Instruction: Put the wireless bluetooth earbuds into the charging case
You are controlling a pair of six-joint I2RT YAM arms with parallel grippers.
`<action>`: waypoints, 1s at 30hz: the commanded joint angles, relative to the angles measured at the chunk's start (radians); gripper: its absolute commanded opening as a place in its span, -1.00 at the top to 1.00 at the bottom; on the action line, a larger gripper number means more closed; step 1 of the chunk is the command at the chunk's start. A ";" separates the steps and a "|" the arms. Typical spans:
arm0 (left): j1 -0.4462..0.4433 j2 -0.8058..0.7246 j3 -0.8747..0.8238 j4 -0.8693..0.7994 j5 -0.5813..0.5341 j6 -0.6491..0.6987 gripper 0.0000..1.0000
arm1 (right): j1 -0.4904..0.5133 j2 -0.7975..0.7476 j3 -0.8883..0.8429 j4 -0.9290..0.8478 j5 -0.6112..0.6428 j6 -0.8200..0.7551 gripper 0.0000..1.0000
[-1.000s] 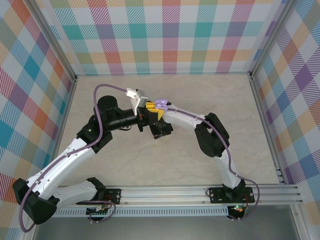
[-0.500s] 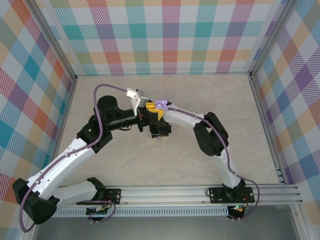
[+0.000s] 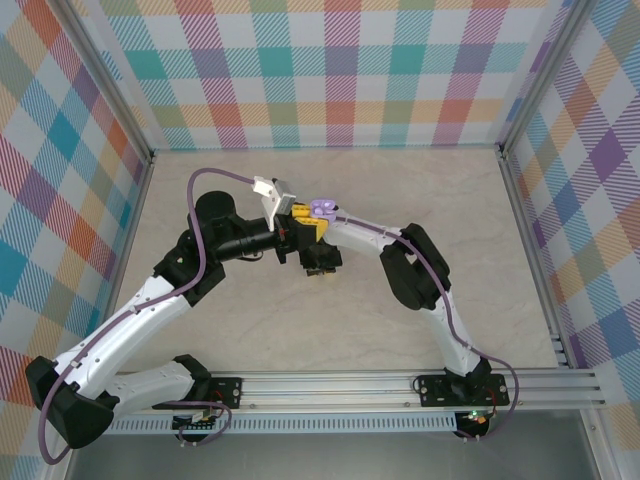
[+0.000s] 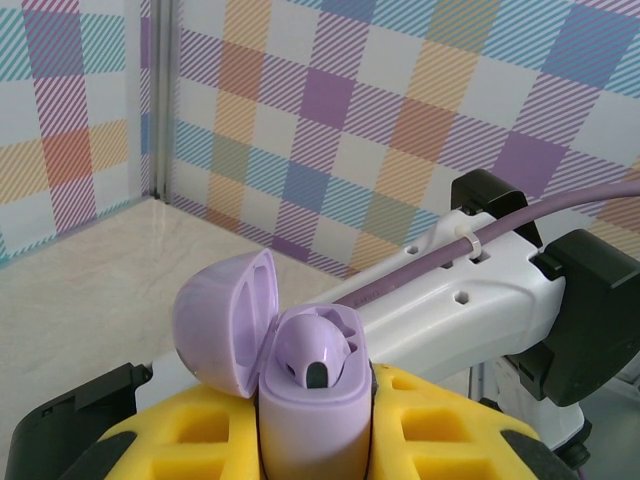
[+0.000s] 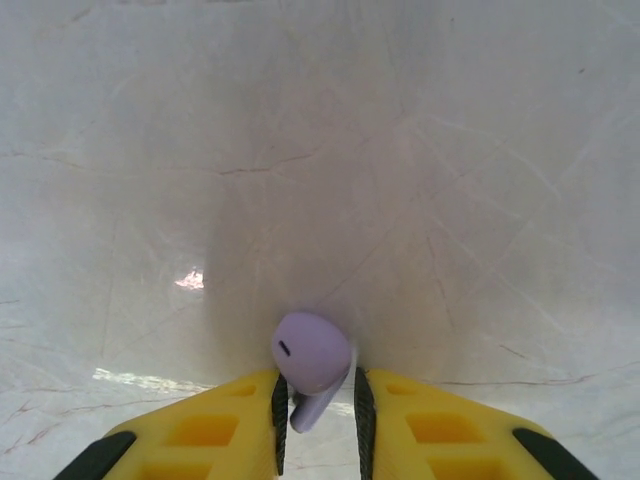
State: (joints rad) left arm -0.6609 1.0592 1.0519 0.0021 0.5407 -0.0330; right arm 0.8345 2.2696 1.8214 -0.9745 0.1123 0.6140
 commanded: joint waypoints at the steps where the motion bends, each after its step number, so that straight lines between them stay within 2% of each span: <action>1: -0.011 0.000 0.018 0.031 0.023 -0.002 0.70 | -0.011 0.010 -0.005 -0.042 0.051 -0.044 0.49; 5: -0.011 0.003 0.020 0.033 0.022 -0.001 0.71 | -0.028 -0.009 -0.025 -0.030 0.043 -0.077 0.42; 11: -0.010 0.008 0.025 0.031 0.027 -0.002 0.70 | -0.041 -0.024 -0.016 0.021 -0.052 -0.137 0.37; 30: -0.011 0.000 0.021 0.021 0.022 0.001 0.71 | -0.040 0.061 0.092 -0.060 0.004 -0.132 0.42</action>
State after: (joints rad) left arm -0.6609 1.0676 1.0515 0.0017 0.5407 -0.0330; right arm 0.7979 2.3146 1.8999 -0.9863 0.0994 0.4885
